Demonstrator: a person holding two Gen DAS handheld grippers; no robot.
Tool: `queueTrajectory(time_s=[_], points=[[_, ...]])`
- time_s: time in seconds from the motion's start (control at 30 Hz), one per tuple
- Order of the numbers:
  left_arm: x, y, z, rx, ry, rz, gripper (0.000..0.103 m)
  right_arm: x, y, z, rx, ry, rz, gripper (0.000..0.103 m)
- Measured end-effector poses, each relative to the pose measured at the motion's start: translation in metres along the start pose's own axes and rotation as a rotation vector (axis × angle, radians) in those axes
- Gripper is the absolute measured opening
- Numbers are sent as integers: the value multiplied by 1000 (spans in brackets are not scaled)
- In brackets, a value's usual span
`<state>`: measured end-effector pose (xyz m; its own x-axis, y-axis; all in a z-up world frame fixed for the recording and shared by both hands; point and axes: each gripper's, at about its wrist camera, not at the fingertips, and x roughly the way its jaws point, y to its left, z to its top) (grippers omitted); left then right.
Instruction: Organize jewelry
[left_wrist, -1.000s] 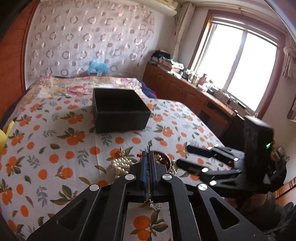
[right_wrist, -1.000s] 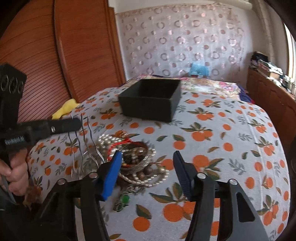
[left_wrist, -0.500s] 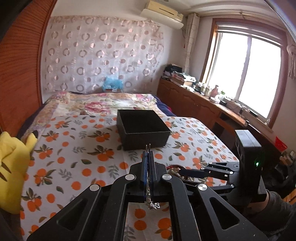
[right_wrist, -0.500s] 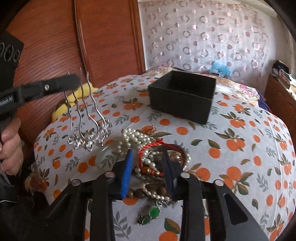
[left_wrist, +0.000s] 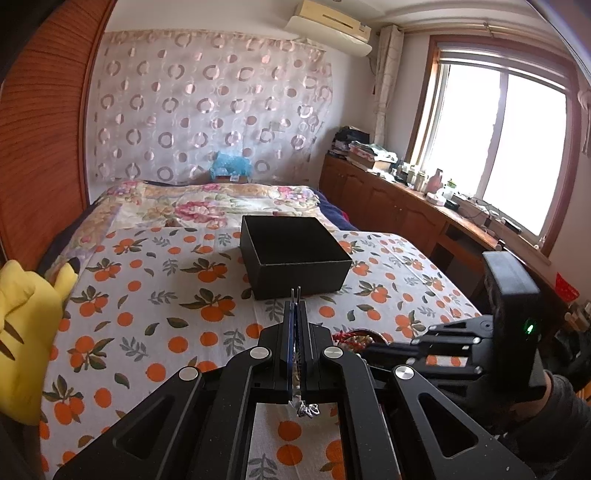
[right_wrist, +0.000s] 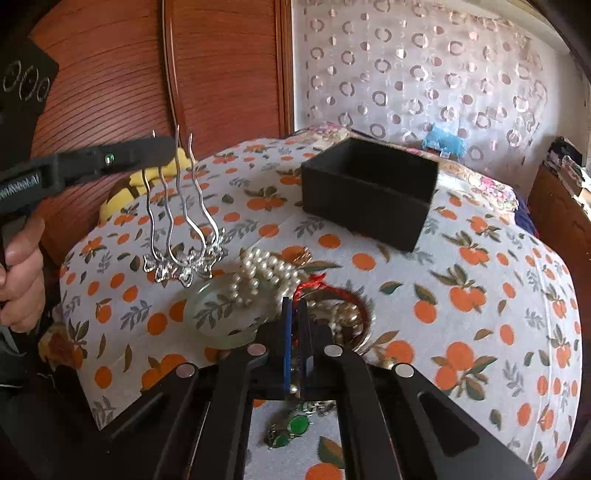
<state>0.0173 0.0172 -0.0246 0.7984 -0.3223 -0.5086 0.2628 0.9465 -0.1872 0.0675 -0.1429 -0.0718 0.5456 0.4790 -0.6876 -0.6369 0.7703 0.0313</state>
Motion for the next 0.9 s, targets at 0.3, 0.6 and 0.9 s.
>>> queueTrajectory(time_s=[0.3, 0.6, 0.9], points=[[11, 1, 14, 22, -13, 11, 1, -20, -24, 27, 14, -68, -12, 3], [24, -3, 35, 54, -35, 20, 1, -27, -48, 64, 14, -113, -36, 3], [41, -1, 61, 79, -41, 53, 1, 0, -77, 111, 12, -139, -51, 3]])
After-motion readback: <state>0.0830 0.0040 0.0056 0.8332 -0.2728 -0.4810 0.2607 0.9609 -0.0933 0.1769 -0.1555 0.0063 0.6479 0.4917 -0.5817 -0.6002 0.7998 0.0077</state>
